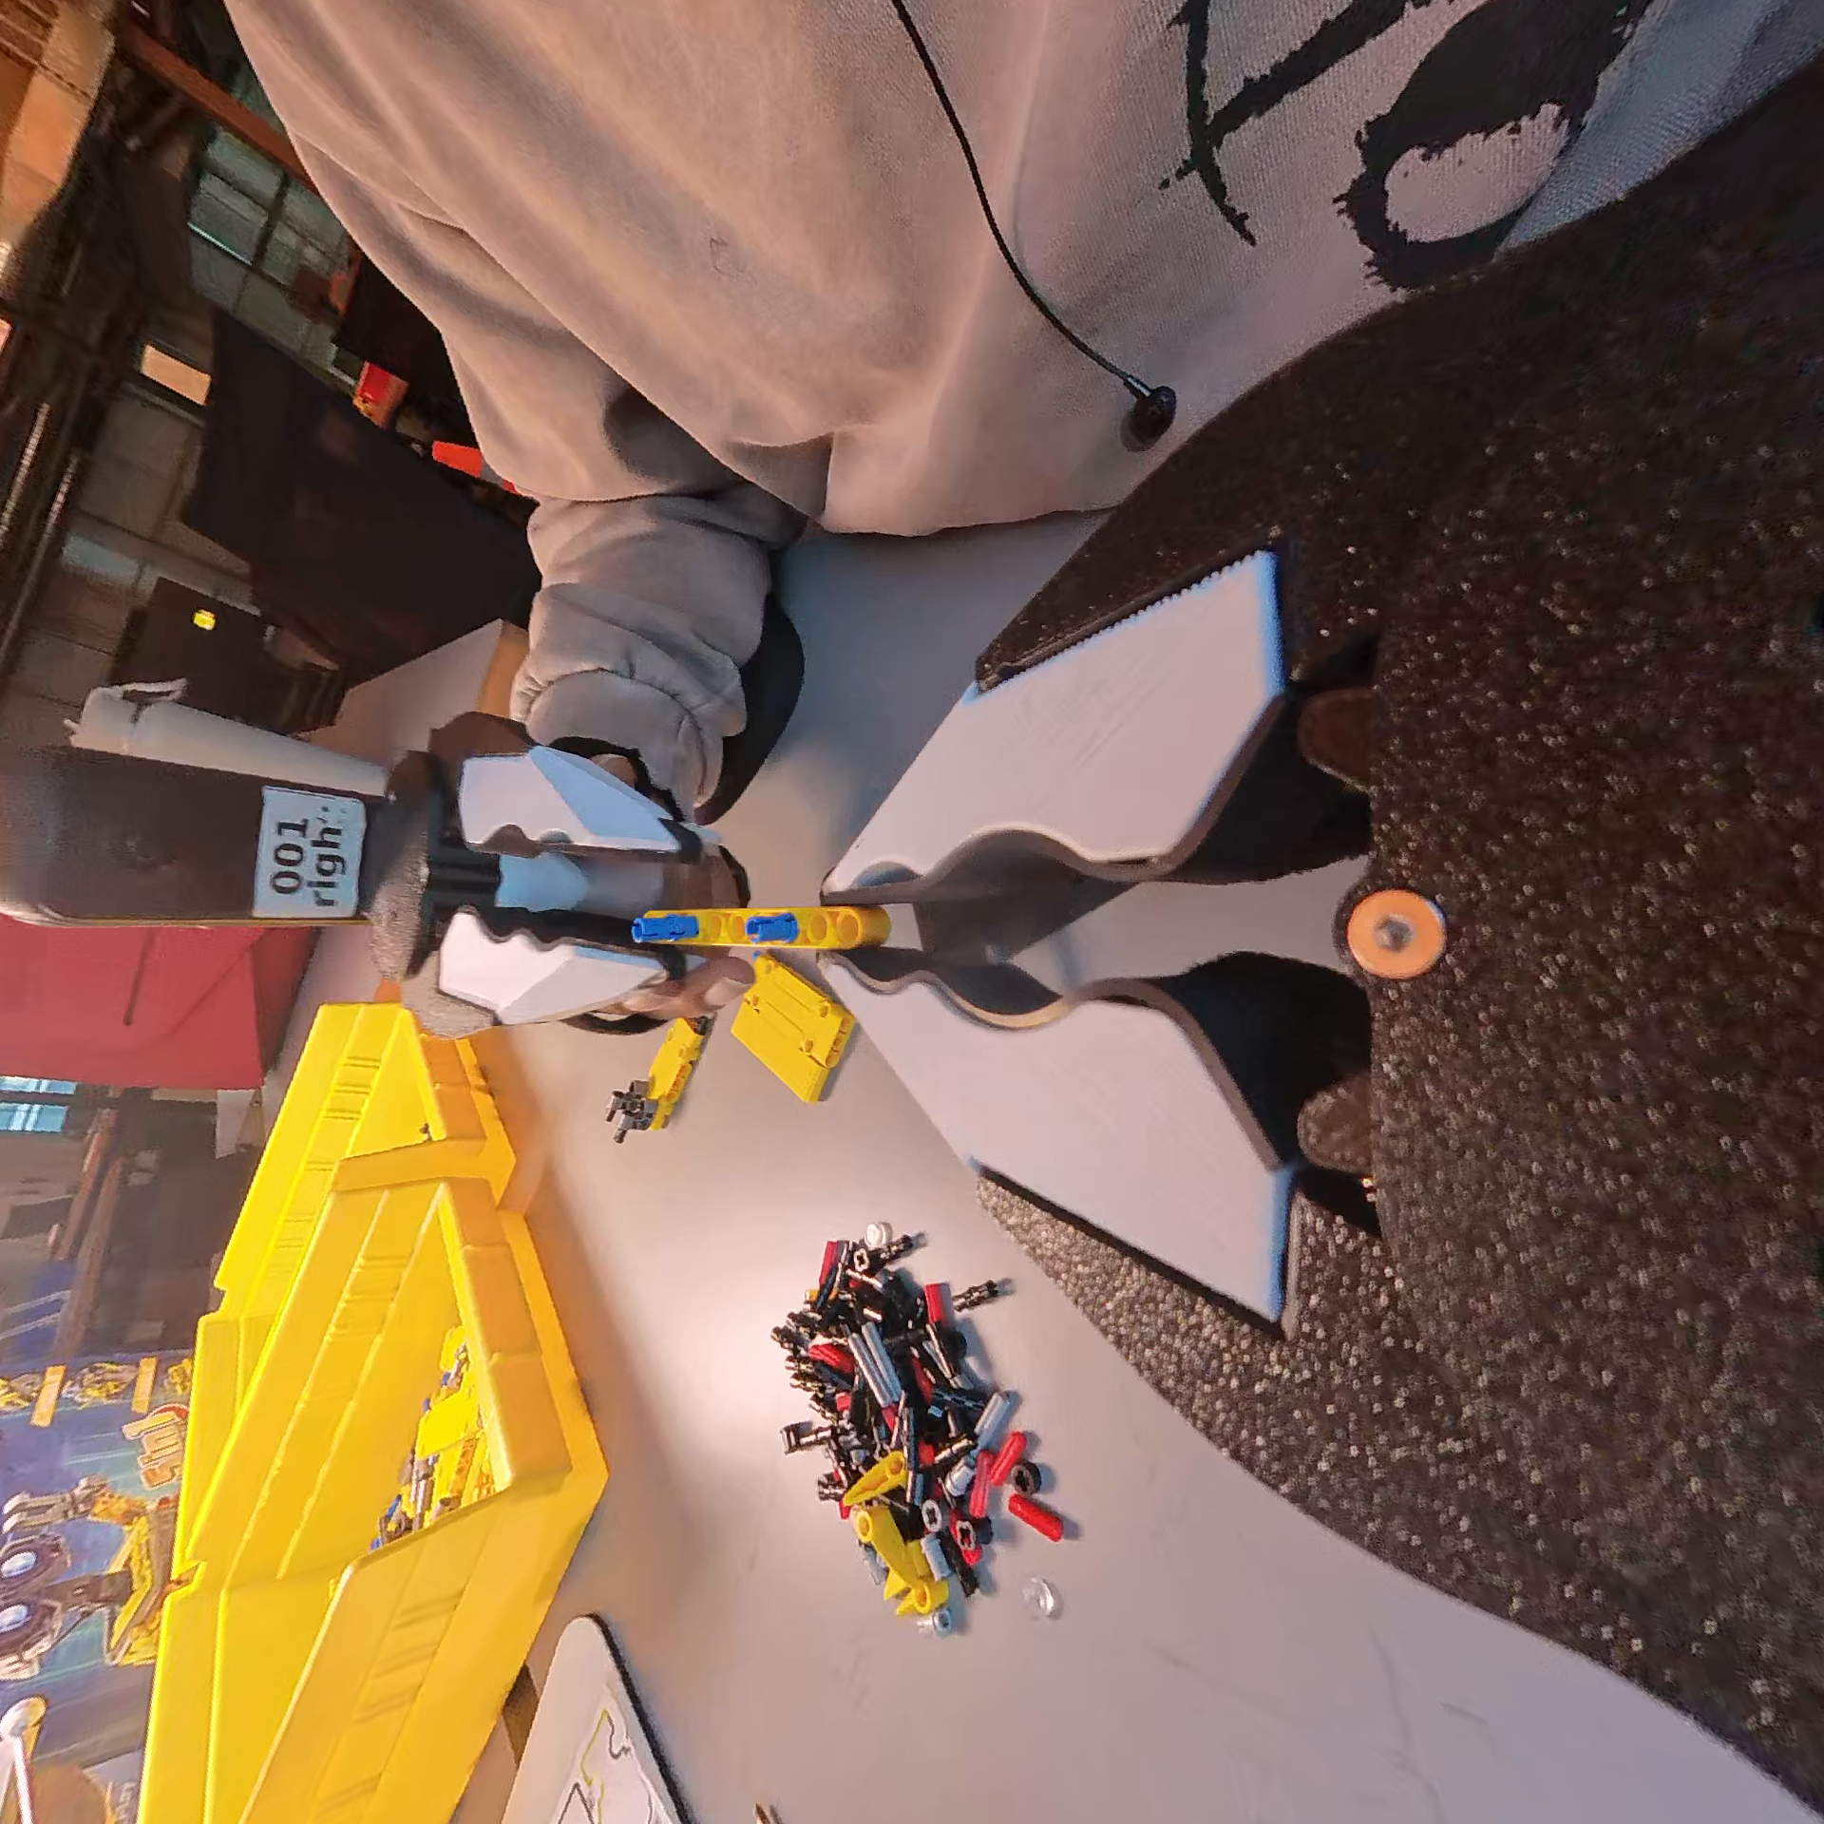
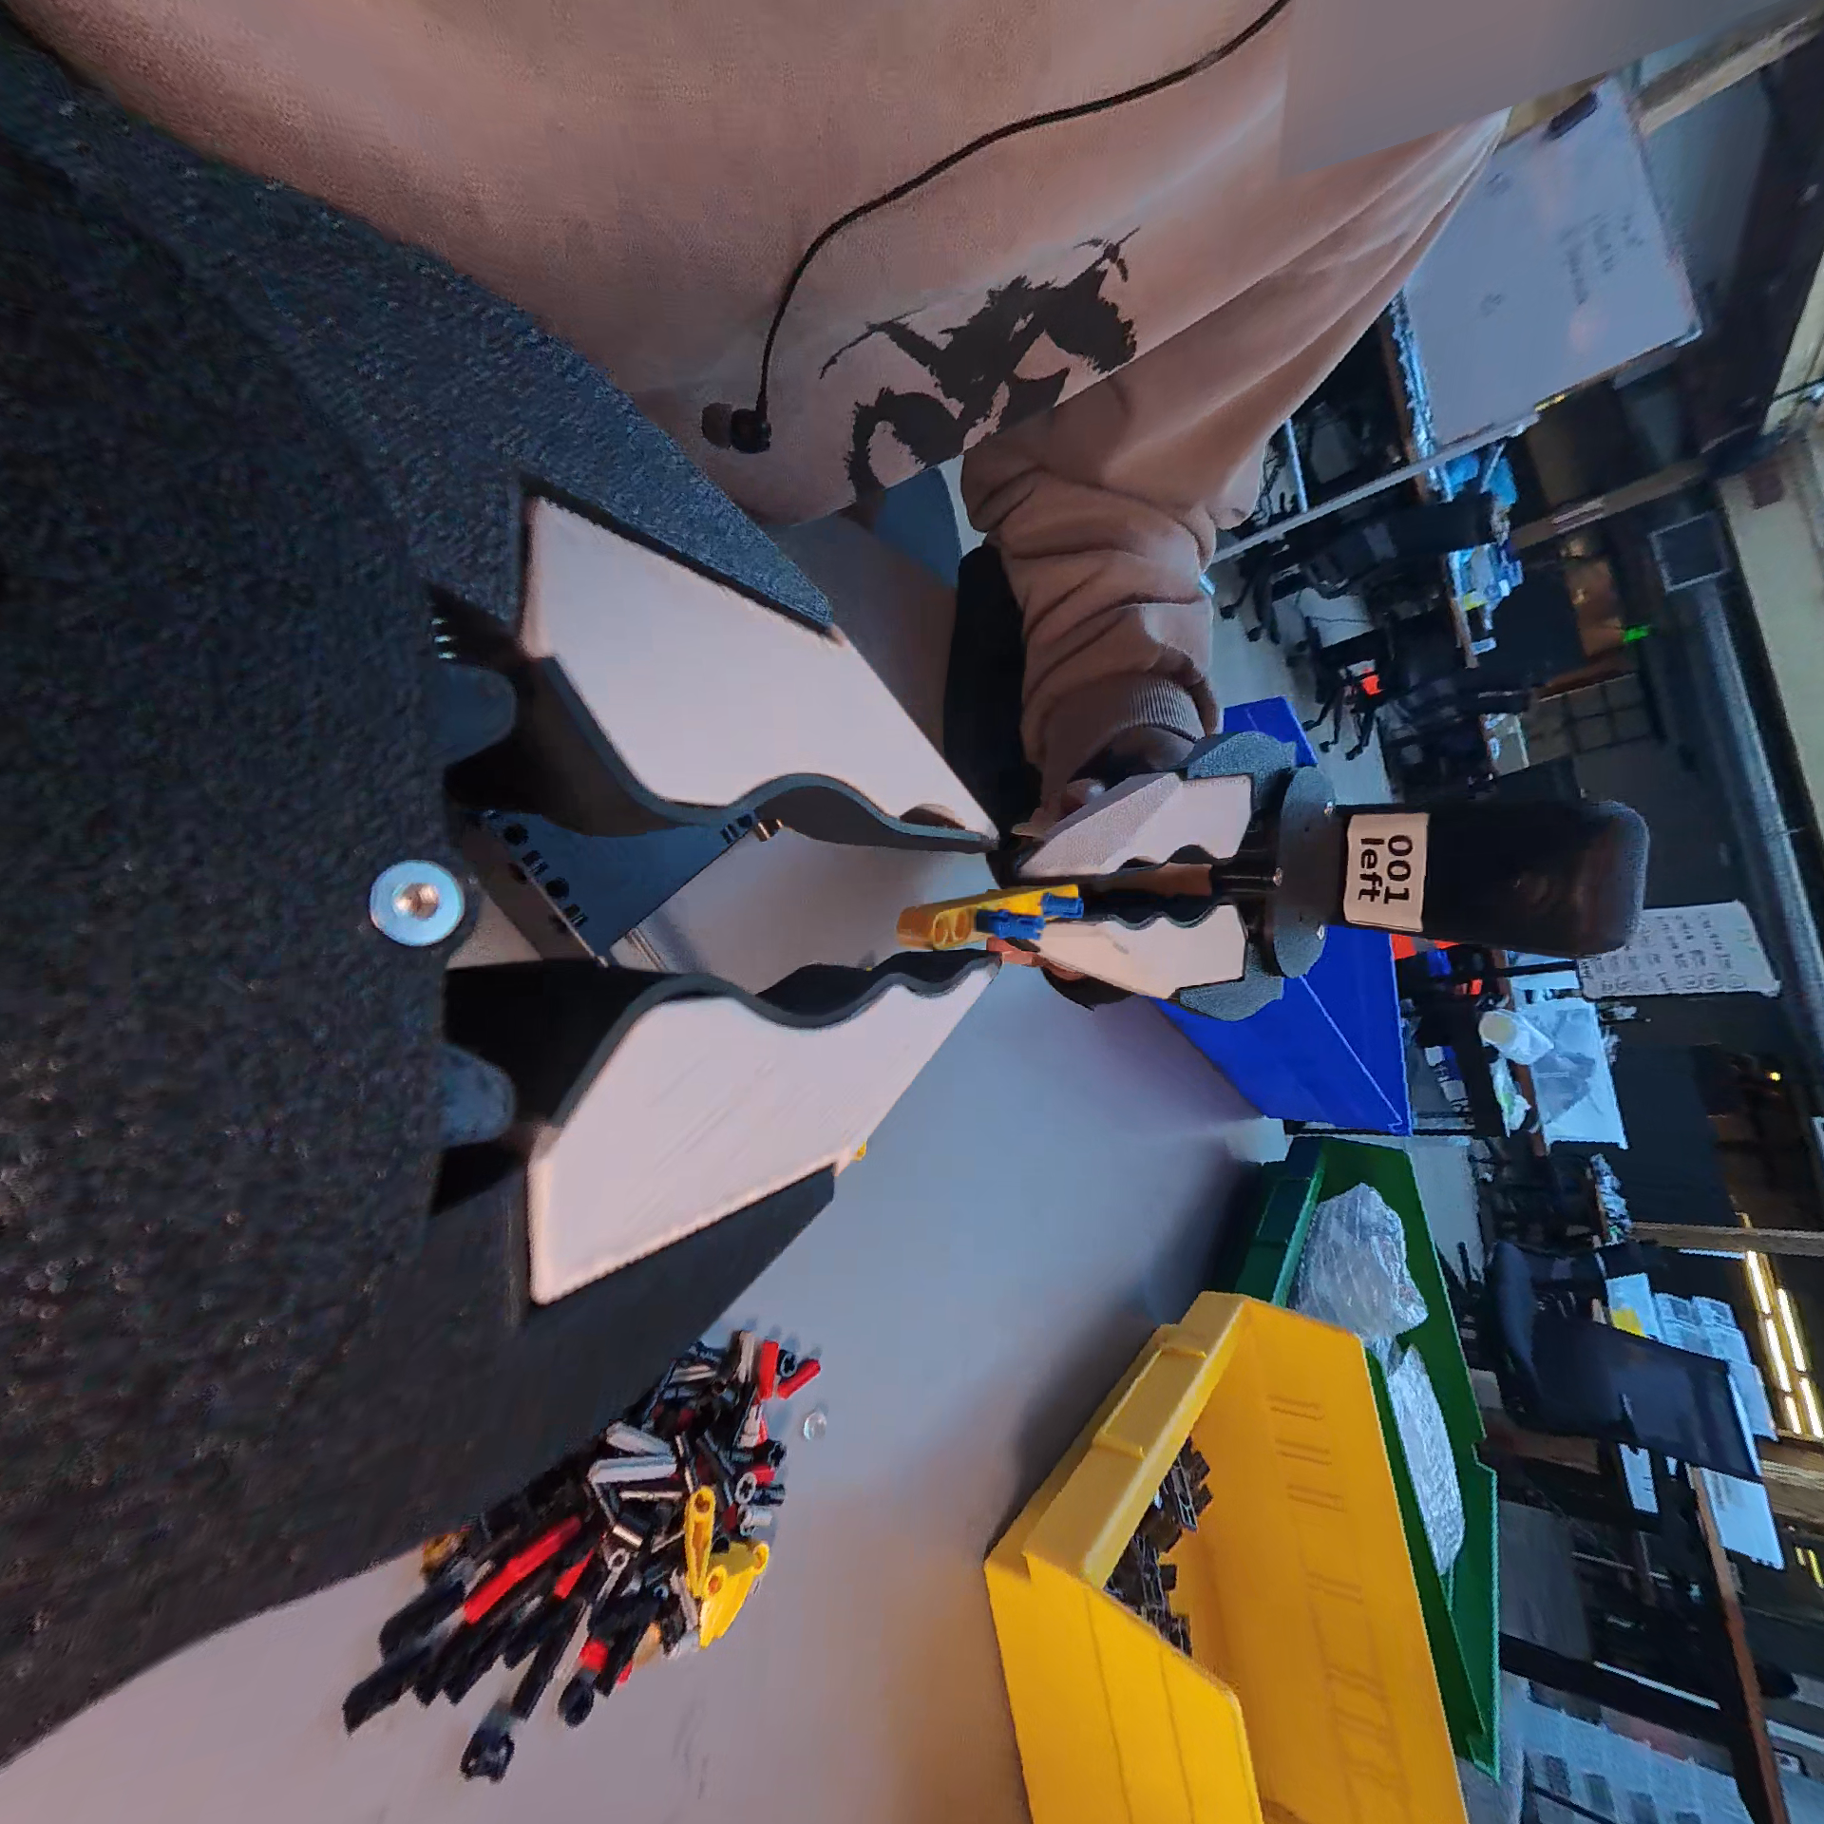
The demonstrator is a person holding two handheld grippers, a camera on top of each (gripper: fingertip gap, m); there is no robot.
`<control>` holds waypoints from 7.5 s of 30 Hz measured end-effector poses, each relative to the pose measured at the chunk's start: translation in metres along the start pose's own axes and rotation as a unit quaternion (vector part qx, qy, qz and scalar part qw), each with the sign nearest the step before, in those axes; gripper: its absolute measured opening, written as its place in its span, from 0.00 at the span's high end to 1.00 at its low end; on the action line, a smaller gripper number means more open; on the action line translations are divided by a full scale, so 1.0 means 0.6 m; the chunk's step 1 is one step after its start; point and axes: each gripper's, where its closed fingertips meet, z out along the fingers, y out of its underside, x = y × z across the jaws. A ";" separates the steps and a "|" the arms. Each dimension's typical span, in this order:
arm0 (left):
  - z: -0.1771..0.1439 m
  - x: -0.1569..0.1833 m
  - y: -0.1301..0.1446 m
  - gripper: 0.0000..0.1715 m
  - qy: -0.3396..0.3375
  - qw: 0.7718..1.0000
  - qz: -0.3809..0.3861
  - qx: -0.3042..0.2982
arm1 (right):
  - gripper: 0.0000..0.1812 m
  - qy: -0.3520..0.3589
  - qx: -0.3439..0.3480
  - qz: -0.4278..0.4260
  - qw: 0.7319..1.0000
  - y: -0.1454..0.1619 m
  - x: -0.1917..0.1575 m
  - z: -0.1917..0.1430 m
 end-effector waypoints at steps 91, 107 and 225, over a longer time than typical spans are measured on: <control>0.034 -0.019 0.051 0.97 -0.052 0.996 0.031 -0.070 | 0.93 0.616 0.031 -0.029 0.787 -0.088 0.449 -0.452; 0.029 -0.032 0.049 0.97 -0.076 0.994 0.052 -0.056 | 0.79 0.206 -0.006 -0.110 0.972 -0.127 0.203 -0.182; -0.021 -0.019 -0.026 0.96 -0.106 0.991 0.065 0.055 | 0.98 -0.025 -0.008 -0.054 0.998 -0.021 0.015 0.072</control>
